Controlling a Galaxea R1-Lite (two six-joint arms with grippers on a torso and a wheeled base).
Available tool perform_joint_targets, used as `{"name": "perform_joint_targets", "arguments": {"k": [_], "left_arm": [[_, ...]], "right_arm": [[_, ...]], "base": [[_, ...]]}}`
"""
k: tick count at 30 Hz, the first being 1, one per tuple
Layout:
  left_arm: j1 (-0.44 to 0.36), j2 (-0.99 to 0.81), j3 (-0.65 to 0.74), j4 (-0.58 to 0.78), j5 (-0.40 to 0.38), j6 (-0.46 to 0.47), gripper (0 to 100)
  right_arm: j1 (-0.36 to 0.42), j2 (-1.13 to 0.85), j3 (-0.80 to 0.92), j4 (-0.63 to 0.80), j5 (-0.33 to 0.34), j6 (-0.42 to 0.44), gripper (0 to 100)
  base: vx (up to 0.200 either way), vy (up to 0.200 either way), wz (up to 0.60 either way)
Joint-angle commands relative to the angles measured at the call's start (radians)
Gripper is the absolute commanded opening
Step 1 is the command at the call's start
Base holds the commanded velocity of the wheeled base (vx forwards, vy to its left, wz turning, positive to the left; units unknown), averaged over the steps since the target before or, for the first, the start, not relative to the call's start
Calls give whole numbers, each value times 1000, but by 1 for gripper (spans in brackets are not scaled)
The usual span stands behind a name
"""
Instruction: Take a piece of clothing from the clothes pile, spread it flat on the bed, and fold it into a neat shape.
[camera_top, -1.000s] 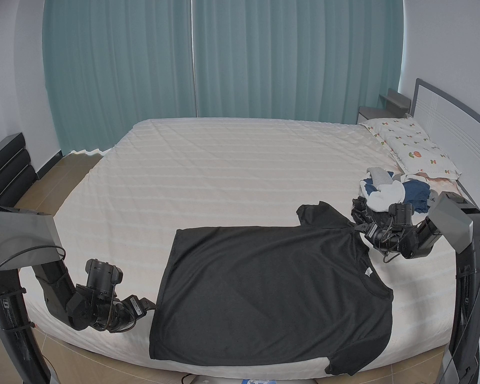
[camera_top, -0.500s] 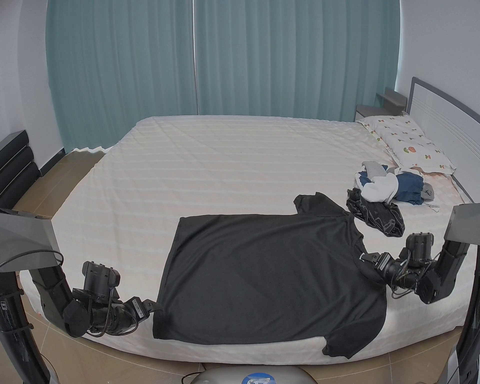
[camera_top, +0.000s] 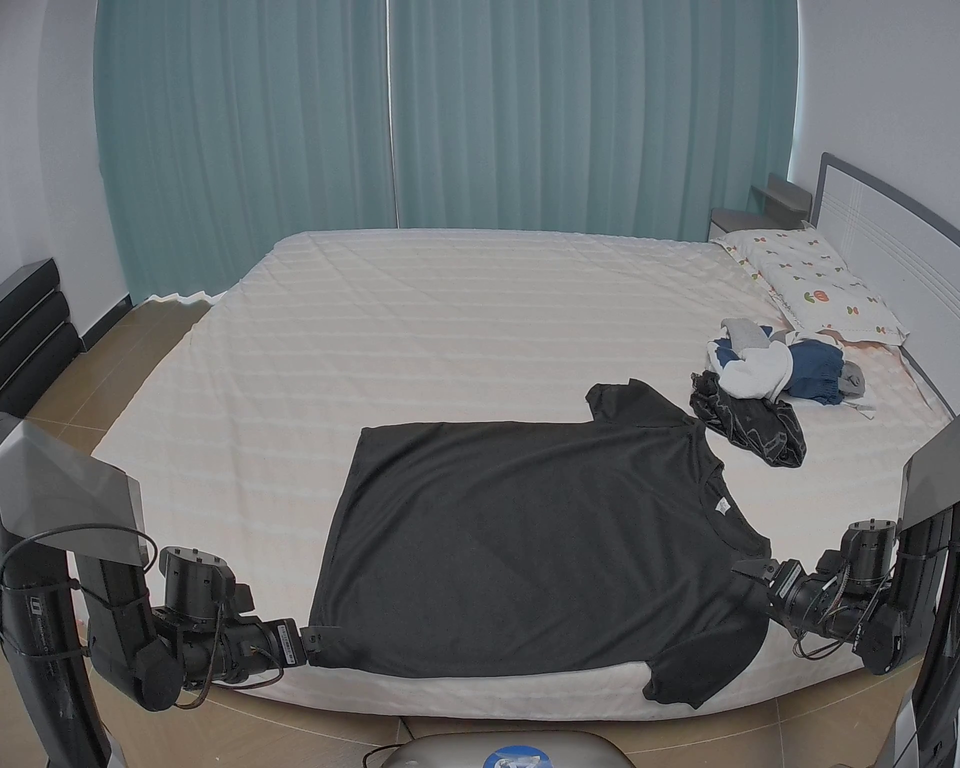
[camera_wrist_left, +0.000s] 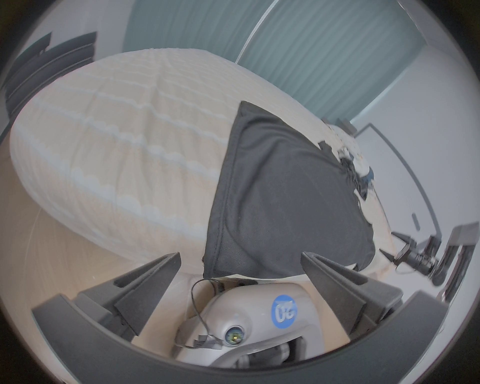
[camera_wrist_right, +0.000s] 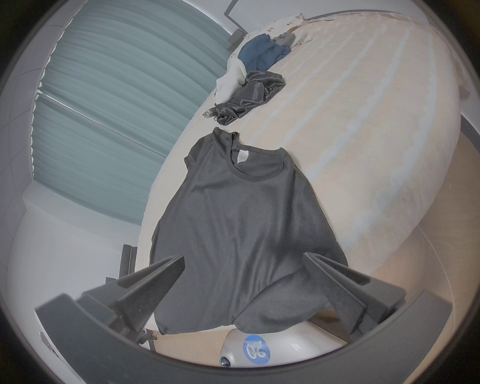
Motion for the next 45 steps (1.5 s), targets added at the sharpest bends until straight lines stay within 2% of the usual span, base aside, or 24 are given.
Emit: {"name": "perform_joint_targets", "arguments": {"k": [1,3,9,20,33,36,39,45], "left_arm": [[-25,103,-59,3,-3,128,100],[-34,115,-99,18,-3,165,100],[-75,103,-168,179,0,169,100],[-74,112,-191,181,2,174,100],[-66,124,-218,185,42,203,100],[-88,127,-207,179,46,206,100],[-108,134,-214,182,91,206,100],[-112,141,-203,178,120,206,100]], "right_arm": [[-4,-4,35,-14,14,3,100],[-4,-10,35,-14,14,2,100],[-7,-25,33,-14,13,3,100],[-8,-35,35,-14,4,0,100],[-5,-39,33,-14,13,0,100],[-7,-41,30,-14,13,2,100],[-5,-33,28,-12,14,2,100],[-4,-28,27,-12,14,0,100]], "base": [[0,0,0],[0,0,0],[0,0,0],[0,0,0],[0,0,0],[0,0,0],[0,0,0],[0,0,0]]}}
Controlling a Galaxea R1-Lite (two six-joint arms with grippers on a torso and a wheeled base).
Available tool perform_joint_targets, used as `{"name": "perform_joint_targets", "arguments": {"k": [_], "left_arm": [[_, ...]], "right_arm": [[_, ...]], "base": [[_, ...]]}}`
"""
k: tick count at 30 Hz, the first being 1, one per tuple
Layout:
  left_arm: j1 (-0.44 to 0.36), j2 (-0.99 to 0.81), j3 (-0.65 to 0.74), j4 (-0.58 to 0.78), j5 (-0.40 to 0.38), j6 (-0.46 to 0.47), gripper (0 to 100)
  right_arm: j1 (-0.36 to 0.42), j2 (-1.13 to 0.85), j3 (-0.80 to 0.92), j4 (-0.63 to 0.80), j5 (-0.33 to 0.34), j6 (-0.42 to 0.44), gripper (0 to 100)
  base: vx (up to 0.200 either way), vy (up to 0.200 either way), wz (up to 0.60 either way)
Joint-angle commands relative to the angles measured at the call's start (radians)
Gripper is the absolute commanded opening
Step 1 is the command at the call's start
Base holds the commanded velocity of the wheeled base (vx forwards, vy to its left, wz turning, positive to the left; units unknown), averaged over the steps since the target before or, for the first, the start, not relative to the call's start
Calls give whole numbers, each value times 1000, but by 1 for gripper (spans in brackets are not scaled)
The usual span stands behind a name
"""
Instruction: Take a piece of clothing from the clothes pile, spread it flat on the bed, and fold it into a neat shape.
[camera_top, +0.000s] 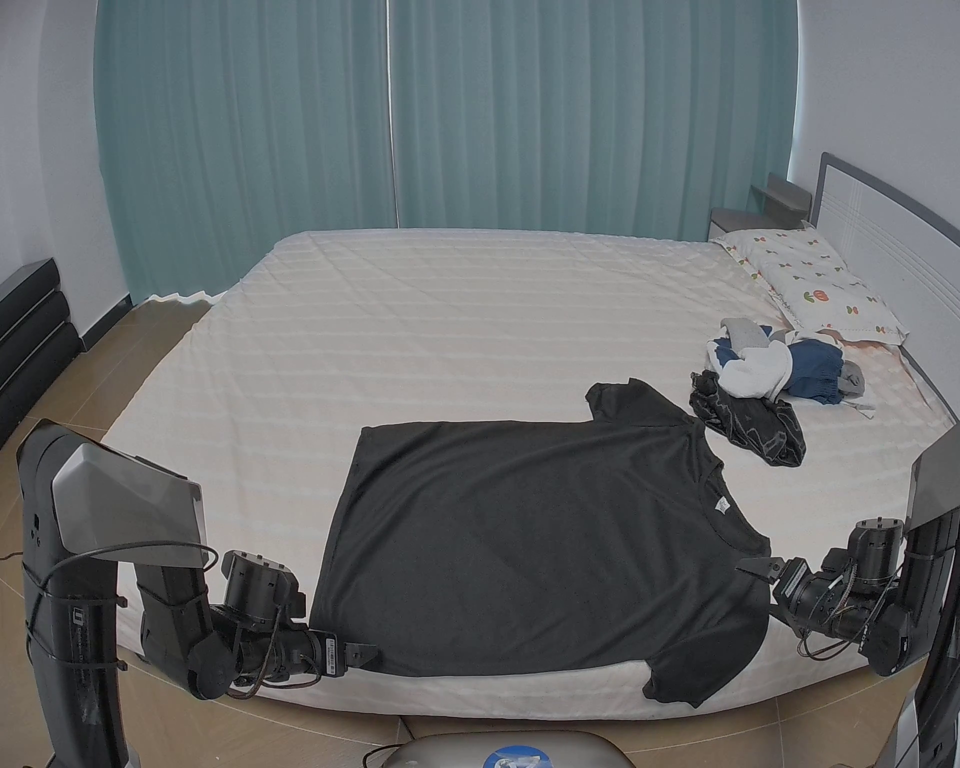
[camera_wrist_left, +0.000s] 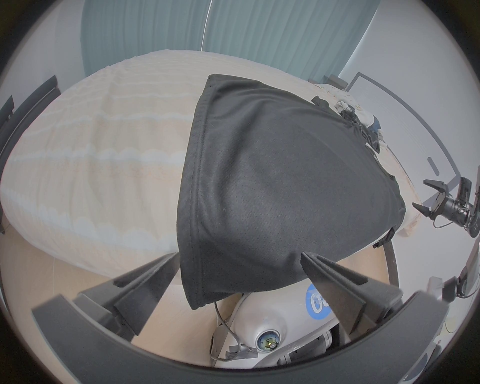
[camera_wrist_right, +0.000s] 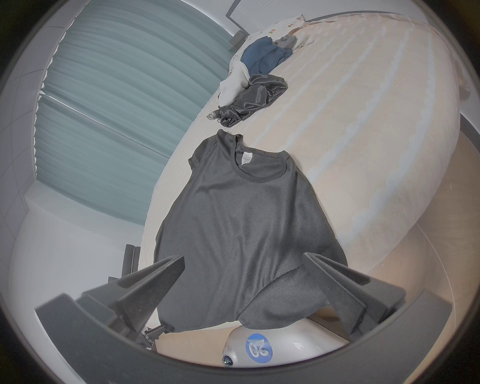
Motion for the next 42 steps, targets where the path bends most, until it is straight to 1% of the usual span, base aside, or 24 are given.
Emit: {"name": "perform_joint_targets", "arguments": {"k": [1,15,17,19,20,21,22,25,27,28,29,30,32,34,35,38,42], "left_arm": [[-6,8,12,-1,8,-1,0],[-9,-4,45,-2,35,-17,0],[-9,-9,45,-2,35,-25,0],[-9,-32,45,-2,21,-71,0],[-9,-32,45,-2,21,-71,0],[-11,-41,40,-4,8,-111,0],[-11,-44,37,-4,2,-128,0],[-11,-44,37,-24,-8,-157,0],[-11,-43,40,-41,-8,-189,0],[-11,-43,40,-41,-8,-192,0],[-11,-44,43,-45,-8,-247,0],[-11,-46,45,-47,-8,-281,0],[-9,-52,43,-59,-8,-323,0],[-9,-55,48,-80,-10,-336,0],[-9,-55,48,-83,-10,-338,0],[-16,-44,62,-113,-11,-343,0],[-19,-39,62,-117,-21,-346,0]], "right_arm": [[1,9,-1,-12,1,-2,100],[0,17,7,-12,-4,-2,100],[0,17,7,-12,-6,-5,100],[-8,1,-1,-12,-7,-19,100],[-8,1,-1,-12,-7,-19,100],[-14,-3,-7,-10,-6,-51,100],[-14,1,-19,-9,-6,-71,100],[-16,30,-56,-6,-6,-117,100],[-33,59,-88,-4,-6,-157,100],[-34,61,-90,-4,-6,-160,100],[-60,93,-114,11,-6,-209,100],[-71,115,-132,28,-6,-237,100],[-88,145,-186,67,-6,-284,100],[-102,153,-238,117,-6,-312,100],[-103,153,-248,126,-6,-315,100],[-111,141,-312,240,-3,-318,100],[-112,147,-313,251,-1,-318,100]], "base": [[0,0,0],[0,0,0],[0,0,0],[0,0,0],[0,0,0],[0,0,0],[0,0,0],[0,0,0],[0,0,0],[0,0,0],[0,0,0],[0,0,0],[0,0,0],[0,0,0],[0,0,0],[0,0,0],[0,0,0]]}}
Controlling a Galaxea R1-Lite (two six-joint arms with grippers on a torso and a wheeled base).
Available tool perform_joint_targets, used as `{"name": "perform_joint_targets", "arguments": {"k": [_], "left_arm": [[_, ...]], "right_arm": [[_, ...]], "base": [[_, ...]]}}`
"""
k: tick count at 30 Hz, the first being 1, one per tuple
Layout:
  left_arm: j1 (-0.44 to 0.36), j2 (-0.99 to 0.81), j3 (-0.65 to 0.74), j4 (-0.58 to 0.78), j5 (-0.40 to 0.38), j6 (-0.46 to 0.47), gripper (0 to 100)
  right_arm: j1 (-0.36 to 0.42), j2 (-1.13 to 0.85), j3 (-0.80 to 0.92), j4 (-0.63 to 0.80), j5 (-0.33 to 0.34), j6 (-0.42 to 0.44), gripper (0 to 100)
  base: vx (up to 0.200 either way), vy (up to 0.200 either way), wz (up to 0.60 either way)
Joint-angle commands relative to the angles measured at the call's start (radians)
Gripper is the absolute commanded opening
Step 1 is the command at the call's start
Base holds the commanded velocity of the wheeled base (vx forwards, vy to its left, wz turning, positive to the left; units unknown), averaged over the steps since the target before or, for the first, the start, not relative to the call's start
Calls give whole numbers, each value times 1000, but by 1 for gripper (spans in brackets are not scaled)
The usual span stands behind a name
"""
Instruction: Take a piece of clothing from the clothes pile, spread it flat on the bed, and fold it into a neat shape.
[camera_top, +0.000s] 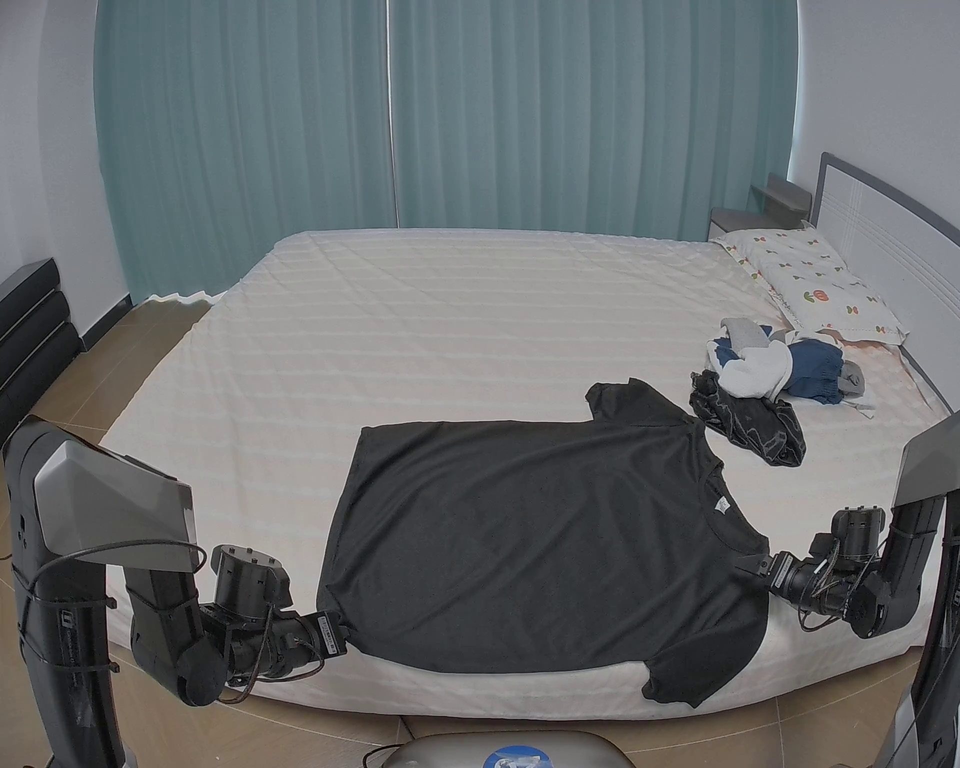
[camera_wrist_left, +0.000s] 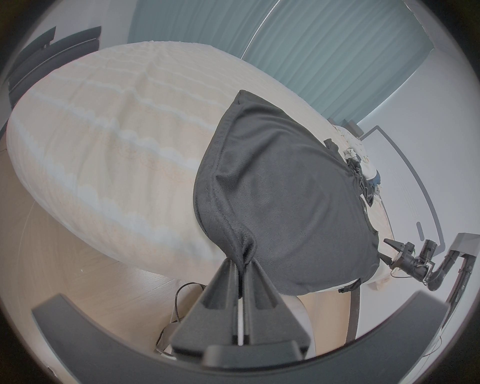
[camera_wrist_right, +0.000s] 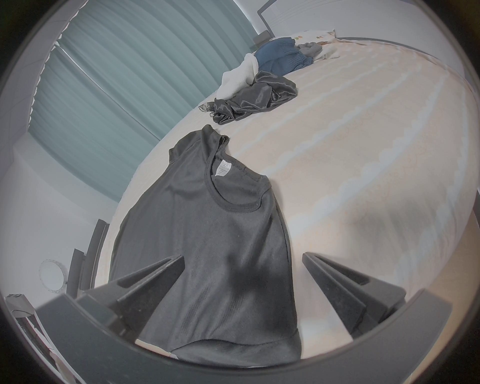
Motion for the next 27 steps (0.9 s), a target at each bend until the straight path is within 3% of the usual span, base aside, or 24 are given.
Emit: {"name": "perform_joint_targets", "arguments": {"k": [1,6,11,12,20,27], "left_arm": [[-5,6,6,-9,-5,-7,0],[-5,6,6,-9,-5,-9,0],[-5,-2,-5,-9,-5,-53,0],[-5,-3,-7,-9,-5,-58,0],[3,-6,-8,-9,-5,-60,0],[7,-13,-14,-9,-4,-61,0]], "right_arm": [[-14,21,-25,7,4,-3,100],[-42,21,-29,4,87,5,100],[-25,61,-46,6,93,2,100],[-22,71,-51,4,92,-7,0],[-24,63,-88,6,84,-1,0],[-19,66,-241,18,58,0,0]], "base": [[0,0,0],[0,0,0],[0,0,0],[0,0,0],[0,0,0],[0,0,0]]}}
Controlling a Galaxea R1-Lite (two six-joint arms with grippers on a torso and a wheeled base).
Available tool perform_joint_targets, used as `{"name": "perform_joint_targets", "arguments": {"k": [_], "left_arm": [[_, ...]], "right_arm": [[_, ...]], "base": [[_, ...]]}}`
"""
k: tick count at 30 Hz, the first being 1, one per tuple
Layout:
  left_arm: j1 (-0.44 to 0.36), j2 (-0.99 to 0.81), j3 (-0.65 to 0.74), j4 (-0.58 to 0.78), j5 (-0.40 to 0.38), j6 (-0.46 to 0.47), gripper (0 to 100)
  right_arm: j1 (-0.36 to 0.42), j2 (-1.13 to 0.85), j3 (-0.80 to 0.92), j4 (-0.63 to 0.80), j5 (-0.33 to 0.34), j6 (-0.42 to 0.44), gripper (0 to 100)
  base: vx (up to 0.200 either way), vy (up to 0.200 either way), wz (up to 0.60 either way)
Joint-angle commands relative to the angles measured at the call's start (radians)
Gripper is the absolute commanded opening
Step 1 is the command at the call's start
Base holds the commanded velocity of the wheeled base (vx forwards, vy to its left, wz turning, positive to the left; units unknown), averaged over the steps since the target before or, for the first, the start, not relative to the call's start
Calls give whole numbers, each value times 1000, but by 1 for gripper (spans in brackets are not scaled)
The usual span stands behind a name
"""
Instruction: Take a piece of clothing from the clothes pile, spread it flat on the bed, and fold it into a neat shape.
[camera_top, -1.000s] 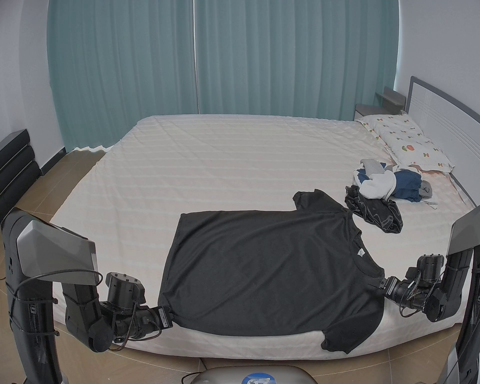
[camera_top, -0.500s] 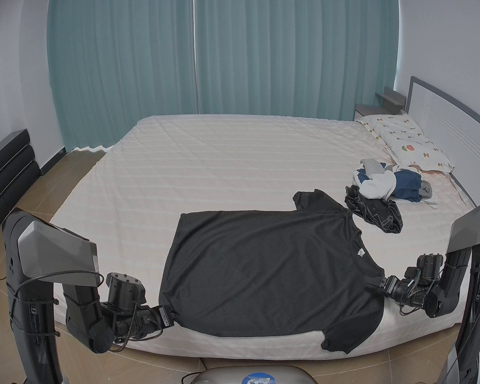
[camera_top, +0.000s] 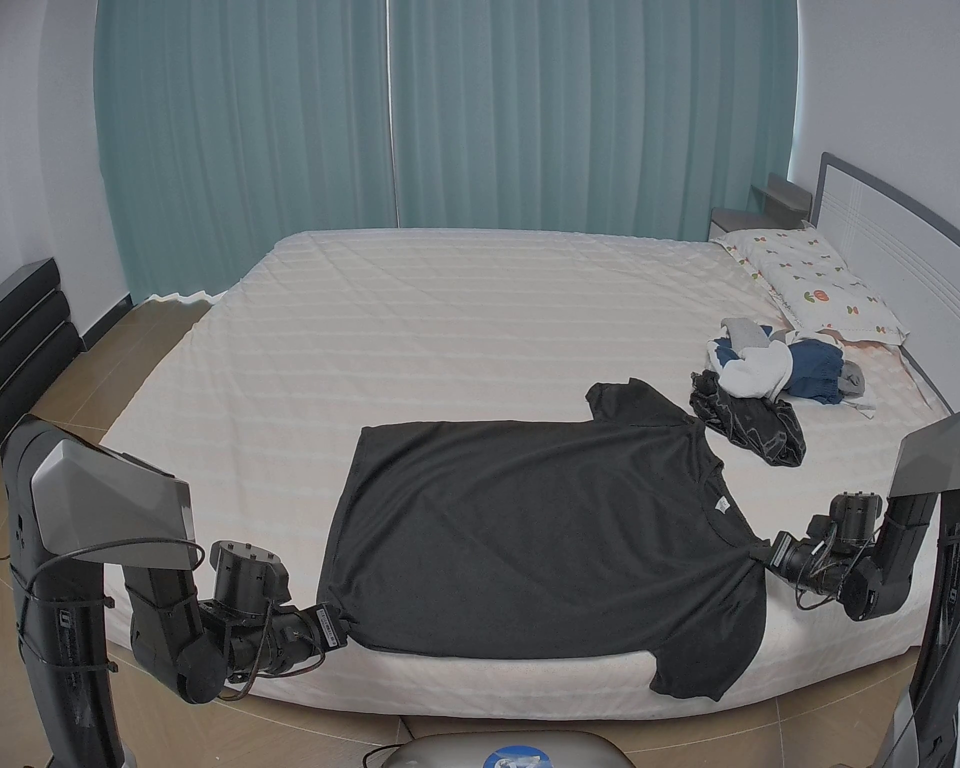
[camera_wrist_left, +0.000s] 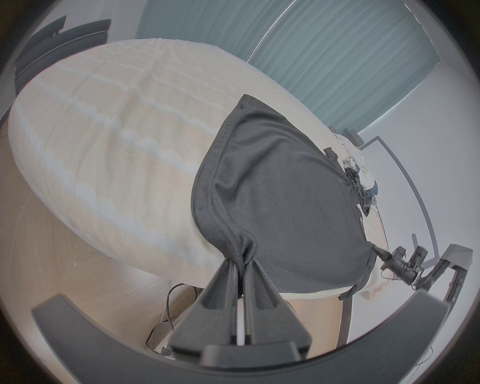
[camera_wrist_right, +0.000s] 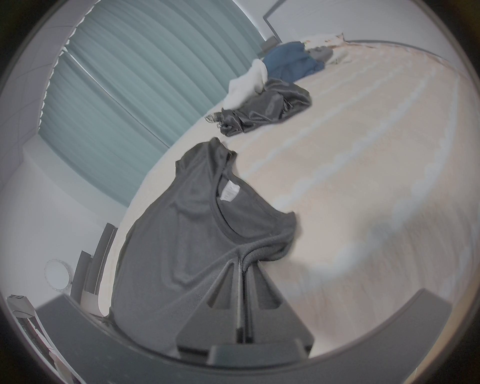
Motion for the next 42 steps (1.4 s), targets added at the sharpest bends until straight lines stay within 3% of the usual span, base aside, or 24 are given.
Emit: {"name": "perform_joint_targets", "arguments": {"k": [1,14,15,28,30,35,42], "left_arm": [[4,-11,-6,0,3,-5,0],[4,-5,-20,0,3,-28,0],[5,-4,-23,0,3,-28,0],[13,-2,-40,0,1,-71,0],[13,-4,-40,0,1,-72,0],[13,-4,-40,0,0,-72,0],[15,-4,-38,0,-2,-72,0]], "right_arm": [[13,12,-115,-6,-6,6,0],[51,31,-233,85,-12,6,0],[51,40,-232,81,-12,6,100],[-49,-71,-103,134,5,-2,100],[-47,-98,-31,126,37,-9,100],[-35,-118,132,100,155,-92,100],[-36,-40,192,55,183,-209,100]], "base": [[0,0,0],[0,0,0],[0,0,0],[0,0,0],[0,0,0],[0,0,0],[0,0,0]]}}
